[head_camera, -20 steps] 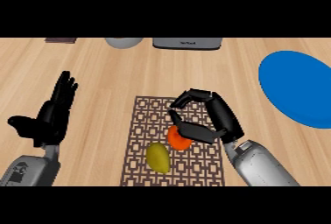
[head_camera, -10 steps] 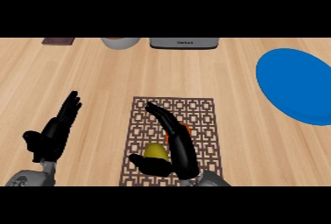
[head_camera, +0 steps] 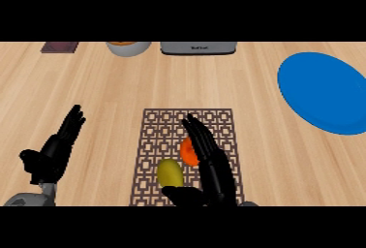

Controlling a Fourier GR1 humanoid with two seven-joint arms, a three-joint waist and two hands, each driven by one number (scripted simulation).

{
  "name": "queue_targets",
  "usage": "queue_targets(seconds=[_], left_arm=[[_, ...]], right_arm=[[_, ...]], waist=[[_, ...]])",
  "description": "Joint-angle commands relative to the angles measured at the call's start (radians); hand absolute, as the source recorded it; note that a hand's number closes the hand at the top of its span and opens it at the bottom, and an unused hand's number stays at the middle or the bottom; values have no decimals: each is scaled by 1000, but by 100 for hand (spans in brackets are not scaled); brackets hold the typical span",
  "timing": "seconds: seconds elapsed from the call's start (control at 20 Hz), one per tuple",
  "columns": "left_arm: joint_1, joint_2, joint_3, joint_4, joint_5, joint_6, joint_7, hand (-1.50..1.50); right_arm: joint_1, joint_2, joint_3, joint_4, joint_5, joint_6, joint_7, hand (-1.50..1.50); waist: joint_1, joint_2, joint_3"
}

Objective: Pick the squash from the placemat and place it in the plate

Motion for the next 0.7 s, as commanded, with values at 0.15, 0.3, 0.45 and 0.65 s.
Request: queue_targets(seconds=[0.15, 0.3, 0.45, 0.65], left_arm=[[-15, -31, -14, -2, -23, 29, 24, 0], [31, 6, 18, -12, 4, -33, -20, 0], [-16, -19, 9, -8, -26, -14, 19, 0], [-22, -51, 5, 16, -62, 1, 4, 0]], right_arm=[[-72, -128, -16, -125, 102, 371, 369, -150], [-67, -123, 11, -175, 111, 496, 495, -150], [-56, -113, -20, -284, 93, 601, 584, -150], [-77, -23, -25, -212, 116, 678, 667, -150]], waist=[[-7, -2, -1], [8, 1, 0], [8, 4, 2], [13, 7, 2]])
